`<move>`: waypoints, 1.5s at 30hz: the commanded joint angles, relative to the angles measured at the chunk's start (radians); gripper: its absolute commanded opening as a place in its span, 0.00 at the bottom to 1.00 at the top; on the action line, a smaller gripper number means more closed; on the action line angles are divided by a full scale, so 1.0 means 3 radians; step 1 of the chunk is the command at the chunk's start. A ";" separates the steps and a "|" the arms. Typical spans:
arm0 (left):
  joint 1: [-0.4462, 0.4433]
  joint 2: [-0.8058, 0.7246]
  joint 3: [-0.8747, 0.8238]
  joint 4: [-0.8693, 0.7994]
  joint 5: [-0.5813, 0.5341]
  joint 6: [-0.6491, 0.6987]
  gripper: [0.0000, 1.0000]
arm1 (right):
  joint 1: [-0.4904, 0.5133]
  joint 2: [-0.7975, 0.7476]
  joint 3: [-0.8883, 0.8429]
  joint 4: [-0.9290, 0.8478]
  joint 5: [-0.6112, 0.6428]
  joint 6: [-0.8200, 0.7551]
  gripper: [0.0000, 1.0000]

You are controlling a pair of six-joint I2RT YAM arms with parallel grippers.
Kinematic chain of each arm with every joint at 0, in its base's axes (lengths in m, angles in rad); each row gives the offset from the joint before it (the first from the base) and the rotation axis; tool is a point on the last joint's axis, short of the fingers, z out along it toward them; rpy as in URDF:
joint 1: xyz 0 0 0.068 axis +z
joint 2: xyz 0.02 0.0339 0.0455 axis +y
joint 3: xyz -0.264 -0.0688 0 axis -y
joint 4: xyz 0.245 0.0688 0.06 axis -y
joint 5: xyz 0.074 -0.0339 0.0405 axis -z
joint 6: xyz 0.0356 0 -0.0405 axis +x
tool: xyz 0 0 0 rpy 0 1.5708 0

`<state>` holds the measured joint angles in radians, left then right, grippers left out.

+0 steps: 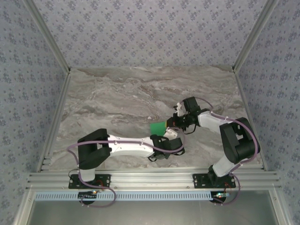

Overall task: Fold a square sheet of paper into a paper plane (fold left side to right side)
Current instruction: Fold the wing for the fifth time at the center of the table.

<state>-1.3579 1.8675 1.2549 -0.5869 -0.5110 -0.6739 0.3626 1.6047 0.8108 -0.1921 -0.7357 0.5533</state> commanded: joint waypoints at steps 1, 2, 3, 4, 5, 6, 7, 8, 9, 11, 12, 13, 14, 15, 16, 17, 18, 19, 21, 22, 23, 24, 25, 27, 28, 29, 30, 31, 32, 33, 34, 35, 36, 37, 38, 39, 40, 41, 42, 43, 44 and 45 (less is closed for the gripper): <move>-0.0028 0.0073 0.0110 -0.0172 -0.0113 -0.0042 0.43 | 0.0024 0.0046 0.0111 -0.0048 0.0029 0.0036 0.00; -0.0033 0.0088 0.0117 -0.0181 -0.0114 -0.0041 0.42 | 0.0024 0.0051 0.0112 -0.0050 0.0029 0.0034 0.00; -0.0031 0.0099 0.0125 -0.0188 -0.0116 -0.0043 0.40 | 0.0028 0.0051 0.0114 -0.0054 0.0030 0.0032 0.00; -0.0032 0.0107 0.0132 -0.0198 -0.0117 -0.0042 0.38 | 0.0030 0.0056 0.0115 -0.0058 0.0034 0.0029 0.00; -0.0028 0.0115 0.0138 -0.0202 -0.0117 -0.0044 0.36 | 0.0030 0.0056 0.0113 -0.0062 0.0040 0.0024 0.00; -0.0033 0.0120 0.0144 -0.0201 -0.0113 -0.0041 0.35 | 0.0030 0.0057 0.0118 -0.0069 0.0039 0.0022 0.00; -0.0030 0.0125 0.0143 -0.0206 -0.0113 -0.0044 0.33 | 0.0029 0.0057 0.0123 -0.0072 0.0042 0.0021 0.00; -0.0029 0.0130 0.0147 -0.0205 -0.0112 -0.0042 0.32 | 0.0037 0.0056 0.0120 -0.0079 0.0044 0.0017 0.00; -0.0030 0.0130 0.0148 -0.0204 -0.0112 -0.0044 0.30 | 0.0034 0.0056 0.0125 -0.0081 0.0044 0.0017 0.00; -0.0031 0.0134 0.0148 -0.0206 -0.0107 -0.0044 0.26 | 0.0039 0.0056 0.0130 -0.0089 0.0049 0.0005 0.00; -0.0031 0.0136 0.0153 -0.0211 -0.0107 -0.0044 0.24 | 0.0042 0.0056 0.0132 -0.0096 0.0054 -0.0001 0.00; -0.0035 0.0140 0.0152 -0.0207 -0.0107 -0.0044 0.23 | 0.0042 0.0060 0.0134 -0.0103 0.0063 -0.0005 0.00; -0.0030 0.0138 0.0151 -0.0207 -0.0107 -0.0042 0.21 | 0.0047 0.0061 0.0135 -0.0120 0.0069 -0.0017 0.00; -0.0029 0.0141 0.0153 -0.0208 -0.0107 -0.0044 0.20 | 0.0044 0.0063 0.0140 -0.0128 0.0075 -0.0028 0.01; -0.0025 0.0137 0.0156 -0.0207 -0.0104 -0.0046 0.19 | 0.0050 0.0067 0.0145 -0.0148 0.0077 -0.0043 0.01; -0.0025 0.0136 0.0153 -0.0209 -0.0102 -0.0044 0.18 | 0.0053 0.0066 0.0154 -0.0164 0.0080 -0.0058 0.01; -0.0029 0.0136 0.0152 -0.0211 -0.0102 -0.0043 0.17 | 0.0054 0.0067 0.0160 -0.0174 0.0081 -0.0069 0.01; -0.0025 0.0127 0.0149 -0.0203 -0.0102 -0.0044 0.16 | 0.0055 0.0069 0.0165 -0.0176 0.0068 -0.0080 0.02; -0.0017 0.0107 0.0135 -0.0188 -0.0085 -0.0043 0.14 | 0.0047 0.0049 0.0183 -0.0205 0.0057 -0.0115 0.07; -0.0013 0.0087 0.0116 -0.0174 -0.0077 -0.0045 0.14 | 0.0043 0.0026 0.0186 -0.0201 0.0064 -0.0129 0.11; 0.0000 0.0061 0.0087 -0.0140 -0.0053 -0.0048 0.13 | 0.0033 -0.0013 0.0187 -0.0199 0.0068 -0.0137 0.14; 0.0015 0.0029 0.0057 -0.0101 -0.0018 -0.0047 0.13 | 0.0017 -0.0052 0.0186 -0.0186 0.0078 -0.0141 0.17; 0.0035 -0.0002 0.0018 -0.0047 0.0028 -0.0044 0.13 | -0.0004 -0.0102 0.0181 -0.0187 0.0084 -0.0149 0.21; 0.0080 -0.0077 -0.0077 0.0107 0.0134 -0.0032 0.12 | -0.0059 -0.0239 0.0177 -0.0210 0.0147 -0.0179 0.31; 0.0098 -0.0109 -0.0118 0.0160 0.0177 -0.0024 0.12 | -0.0084 -0.0293 0.0176 -0.0230 0.0185 -0.0198 0.36; 0.0114 -0.0142 -0.0155 0.0238 0.0220 -0.0029 0.12 | -0.0116 -0.0366 0.0166 -0.0256 0.0233 -0.0219 0.39; 0.0132 -0.0189 -0.0204 0.0315 0.0269 -0.0024 0.11 | -0.0152 -0.0442 0.0158 -0.0290 0.0270 -0.0243 0.44; 0.0152 -0.0227 -0.0242 0.0395 0.0315 -0.0029 0.11 | -0.0186 -0.0503 0.0143 -0.0316 0.0311 -0.0263 0.47; 0.0182 -0.0276 -0.0308 0.0487 0.0377 -0.0034 0.11 | -0.0228 -0.0582 0.0120 -0.0339 0.0348 -0.0275 0.52; 0.0211 -0.0321 -0.0371 0.0592 0.0448 -0.0043 0.11 | -0.0272 -0.0659 0.0091 -0.0354 0.0397 -0.0287 0.55; 0.0246 -0.0372 -0.0425 0.0677 0.0522 -0.0049 0.11 | -0.0307 -0.0719 0.0061 -0.0369 0.0437 -0.0297 0.58; 0.0279 -0.0426 -0.0491 0.0786 0.0596 -0.0064 0.11 | -0.0342 -0.0788 0.0029 -0.0387 0.0476 -0.0318 0.60; 0.0313 -0.0479 -0.0568 0.0892 0.0674 -0.0084 0.11 | -0.0368 -0.0858 -0.0002 -0.0406 0.0518 -0.0341 0.62; 0.0345 -0.0520 -0.0624 0.0978 0.0743 -0.0101 0.11 | -0.0394 -0.0913 -0.0025 -0.0427 0.0554 -0.0358 0.64; 0.0386 -0.0574 -0.0705 0.1087 0.0809 -0.0119 0.11 | -0.0417 -0.0965 -0.0048 -0.0452 0.0588 -0.0396 0.67; 0.0419 -0.0620 -0.0778 0.1215 0.0895 -0.0139 0.11 | -0.0433 -0.1012 -0.0078 -0.0482 0.0612 -0.0434 0.69; 0.0456 -0.0649 -0.0849 0.1313 0.0959 -0.0154 0.11 | -0.0441 -0.1040 -0.0097 -0.0509 0.0636 -0.0466 0.70; 0.0493 -0.0675 -0.0911 0.1429 0.1040 -0.0171 0.11 | -0.0455 -0.1069 -0.0128 -0.0527 0.0638 -0.0501 0.71; 0.0529 -0.0689 -0.0979 0.1529 0.1099 -0.0199 0.11 | -0.0470 -0.1089 -0.0161 -0.0534 0.0632 -0.0527 0.72; 0.0560 -0.0694 -0.1029 0.1605 0.1143 -0.0216 0.11 | -0.0476 -0.1097 -0.0185 -0.0540 0.0623 -0.0547 0.72; 0.0589 -0.0695 -0.1075 0.1690 0.1195 -0.0233 0.11 | -0.0478 -0.1105 -0.0213 -0.0536 0.0613 -0.0561 0.73; 0.0611 -0.0685 -0.1116 0.1751 0.1233 -0.0255 0.11 | -0.0479 -0.1105 -0.0243 -0.0525 0.0597 -0.0575 0.73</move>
<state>-1.1896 1.6817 0.9501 -0.1783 -0.2184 -0.7189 0.2264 1.2865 0.7654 -0.3084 -0.5705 0.4225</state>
